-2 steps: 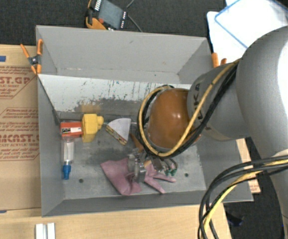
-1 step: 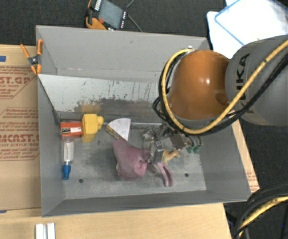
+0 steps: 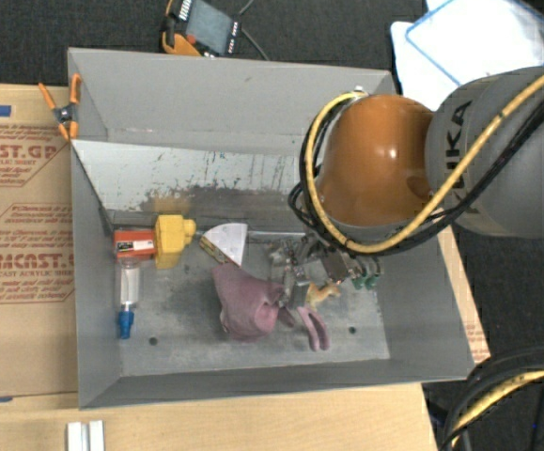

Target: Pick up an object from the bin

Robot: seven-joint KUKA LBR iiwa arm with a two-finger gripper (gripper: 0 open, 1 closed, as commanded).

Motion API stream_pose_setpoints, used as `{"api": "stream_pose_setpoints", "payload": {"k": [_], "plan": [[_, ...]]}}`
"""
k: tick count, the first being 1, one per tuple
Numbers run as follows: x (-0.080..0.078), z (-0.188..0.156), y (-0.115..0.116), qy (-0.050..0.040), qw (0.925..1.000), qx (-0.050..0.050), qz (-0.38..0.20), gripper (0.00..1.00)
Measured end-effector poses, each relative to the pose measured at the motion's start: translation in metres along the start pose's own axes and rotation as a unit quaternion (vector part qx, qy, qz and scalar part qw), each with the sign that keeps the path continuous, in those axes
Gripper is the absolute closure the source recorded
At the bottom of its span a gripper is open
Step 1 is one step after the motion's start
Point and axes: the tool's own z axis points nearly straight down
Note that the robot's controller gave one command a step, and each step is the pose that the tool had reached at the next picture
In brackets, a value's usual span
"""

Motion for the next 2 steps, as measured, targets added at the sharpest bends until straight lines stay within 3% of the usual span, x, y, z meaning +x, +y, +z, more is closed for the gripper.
{"api": "stream_pose_setpoints", "payload": {"k": [1, 2], "plan": [[-0.013, 0.071, 0.018, 0.0022, 0.9997, -0.001, 0.026, 1.0], [-0.021, -0.033, 0.006, -0.0028, 0.9998, 0.0, 0.018, 1.0]]}}
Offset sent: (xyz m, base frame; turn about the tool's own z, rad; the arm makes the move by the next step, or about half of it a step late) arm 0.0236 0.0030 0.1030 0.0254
